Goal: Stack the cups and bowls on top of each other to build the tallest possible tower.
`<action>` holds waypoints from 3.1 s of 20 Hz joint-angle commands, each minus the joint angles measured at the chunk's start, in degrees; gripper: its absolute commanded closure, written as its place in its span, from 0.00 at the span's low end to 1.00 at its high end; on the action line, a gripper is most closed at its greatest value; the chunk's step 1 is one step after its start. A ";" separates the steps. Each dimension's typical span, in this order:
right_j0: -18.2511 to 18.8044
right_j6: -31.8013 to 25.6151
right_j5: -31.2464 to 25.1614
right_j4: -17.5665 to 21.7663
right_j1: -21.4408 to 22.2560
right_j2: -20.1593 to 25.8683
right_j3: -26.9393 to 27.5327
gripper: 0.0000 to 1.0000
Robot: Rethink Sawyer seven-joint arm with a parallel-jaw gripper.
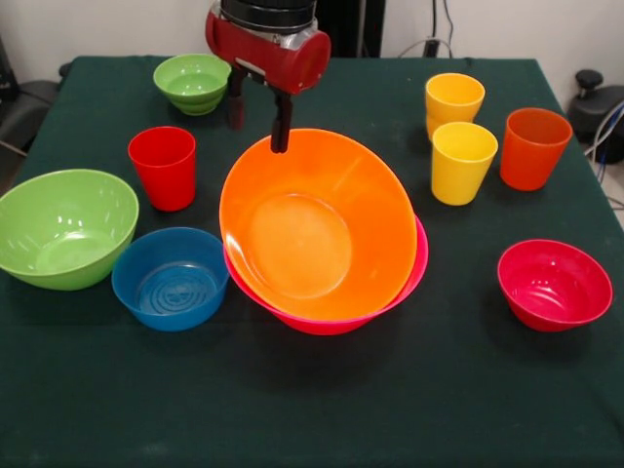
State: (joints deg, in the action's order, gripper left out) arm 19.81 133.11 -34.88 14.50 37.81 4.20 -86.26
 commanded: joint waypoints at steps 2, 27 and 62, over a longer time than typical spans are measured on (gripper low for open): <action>-0.25 -6.87 0.19 5.81 -6.03 3.98 1.79 0.00; 2.89 -9.28 8.75 8.78 -16.68 7.91 6.31 0.00; 0.28 -2.13 2.20 3.79 -1.51 7.16 -4.08 0.00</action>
State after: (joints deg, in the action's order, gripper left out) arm 22.07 133.11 -28.19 18.65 36.39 7.22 -87.00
